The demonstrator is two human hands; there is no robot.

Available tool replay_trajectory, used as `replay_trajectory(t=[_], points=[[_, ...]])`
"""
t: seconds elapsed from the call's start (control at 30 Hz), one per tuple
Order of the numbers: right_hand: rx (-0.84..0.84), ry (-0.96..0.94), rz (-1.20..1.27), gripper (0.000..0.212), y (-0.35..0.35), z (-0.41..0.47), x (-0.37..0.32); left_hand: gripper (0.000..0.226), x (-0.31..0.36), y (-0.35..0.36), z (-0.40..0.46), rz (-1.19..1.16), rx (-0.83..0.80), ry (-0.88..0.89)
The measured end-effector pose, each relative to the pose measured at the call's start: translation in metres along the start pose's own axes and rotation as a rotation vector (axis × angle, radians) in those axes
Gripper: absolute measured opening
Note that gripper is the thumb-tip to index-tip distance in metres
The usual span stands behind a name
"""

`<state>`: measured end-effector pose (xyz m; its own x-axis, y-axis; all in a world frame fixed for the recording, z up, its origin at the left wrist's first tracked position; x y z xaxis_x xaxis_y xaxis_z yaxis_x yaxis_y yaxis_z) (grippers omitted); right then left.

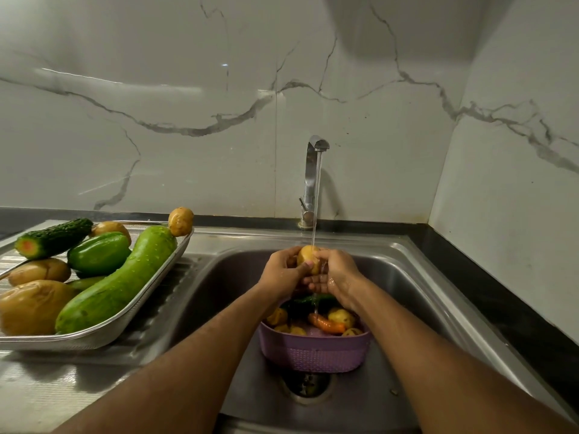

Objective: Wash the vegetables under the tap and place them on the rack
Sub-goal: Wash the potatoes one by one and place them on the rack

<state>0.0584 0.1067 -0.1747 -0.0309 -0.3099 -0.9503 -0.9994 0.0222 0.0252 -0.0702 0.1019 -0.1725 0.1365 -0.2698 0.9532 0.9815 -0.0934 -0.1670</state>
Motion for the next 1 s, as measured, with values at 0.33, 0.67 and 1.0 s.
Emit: replay_trajectory(t=[0.33,0.67,1.0], points=[[0.165,-0.051,-0.031,0.03,-0.009,-0.006,-0.006,0.044,0.001,0.004,0.0,0.02,-0.014,-0.034],[-0.05,-0.062,0.104,0.03,0.0,-0.006,-0.007,0.032,-0.003,0.007,0.004,-0.163,0.022,-0.151],[0.316,-0.061,0.033,0.038,-0.011,-0.006,-0.006,0.034,0.004,0.018,0.002,-0.114,0.006,-0.085]])
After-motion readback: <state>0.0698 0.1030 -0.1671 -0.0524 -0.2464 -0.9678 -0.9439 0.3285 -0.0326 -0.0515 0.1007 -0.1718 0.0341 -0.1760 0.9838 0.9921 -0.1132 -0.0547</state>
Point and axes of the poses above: each hand's wrist, its own z-axis towards the middle knuckle, its own y-axis out of the palm, x = y × z, the point moved 7 cm from there along z, towards the middle knuckle, and after that the axes turned 6 degrees about y, right-handed, at the moved point
